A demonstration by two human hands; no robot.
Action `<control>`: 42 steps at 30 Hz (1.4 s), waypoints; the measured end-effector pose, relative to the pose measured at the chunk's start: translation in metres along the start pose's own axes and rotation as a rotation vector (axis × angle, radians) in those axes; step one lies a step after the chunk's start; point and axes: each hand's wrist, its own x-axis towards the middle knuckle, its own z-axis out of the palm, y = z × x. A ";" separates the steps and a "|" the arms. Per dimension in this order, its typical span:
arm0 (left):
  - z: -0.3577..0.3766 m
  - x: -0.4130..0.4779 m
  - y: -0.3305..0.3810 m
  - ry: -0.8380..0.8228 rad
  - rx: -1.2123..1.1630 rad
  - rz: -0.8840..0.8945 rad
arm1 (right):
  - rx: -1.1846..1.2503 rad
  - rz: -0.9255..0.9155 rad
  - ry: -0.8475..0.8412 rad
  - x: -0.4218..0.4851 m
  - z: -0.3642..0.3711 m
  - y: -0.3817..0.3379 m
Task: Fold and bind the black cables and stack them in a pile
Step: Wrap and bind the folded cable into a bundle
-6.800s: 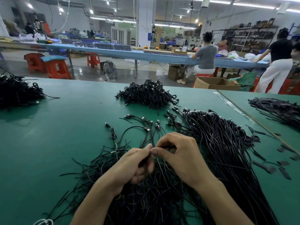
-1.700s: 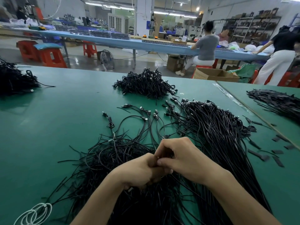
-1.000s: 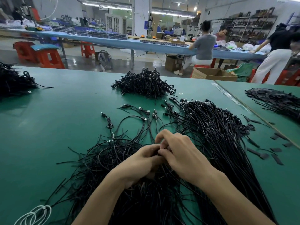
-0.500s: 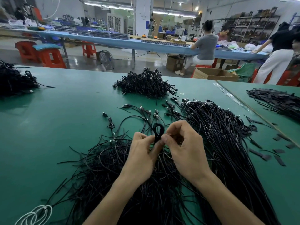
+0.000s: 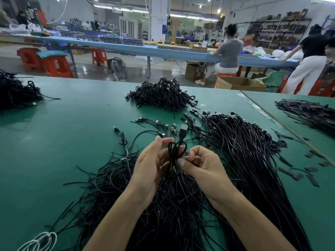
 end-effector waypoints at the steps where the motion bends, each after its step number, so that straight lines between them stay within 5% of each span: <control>1: 0.001 -0.001 0.000 0.005 0.048 0.035 | 0.003 0.006 -0.003 0.000 0.000 0.000; 6: 0.000 -0.004 -0.002 -0.052 0.377 0.263 | 0.038 0.010 0.083 0.005 -0.005 -0.005; 9: -0.003 -0.001 -0.010 0.086 0.657 0.294 | -0.010 -0.057 0.132 0.006 -0.006 -0.008; 14: -0.001 -0.001 -0.014 0.098 0.614 0.257 | 0.022 -0.099 0.050 0.005 -0.002 -0.012; 22: -0.002 -0.001 0.003 0.105 -0.017 0.042 | -0.174 -0.046 0.034 0.003 0.001 -0.006; 28: -0.001 -0.002 0.007 0.093 -0.089 0.106 | -0.146 -0.032 -0.038 0.006 -0.001 -0.009; 33: -0.005 -0.004 0.001 -0.043 0.059 0.199 | -0.289 -0.094 0.040 0.007 -0.001 -0.011; 37: -0.005 -0.002 -0.012 0.113 0.532 0.296 | -0.315 -0.205 0.118 0.008 -0.004 -0.012; 42: -0.008 0.000 -0.012 0.111 0.496 0.164 | -0.221 -0.222 0.045 0.004 -0.003 -0.010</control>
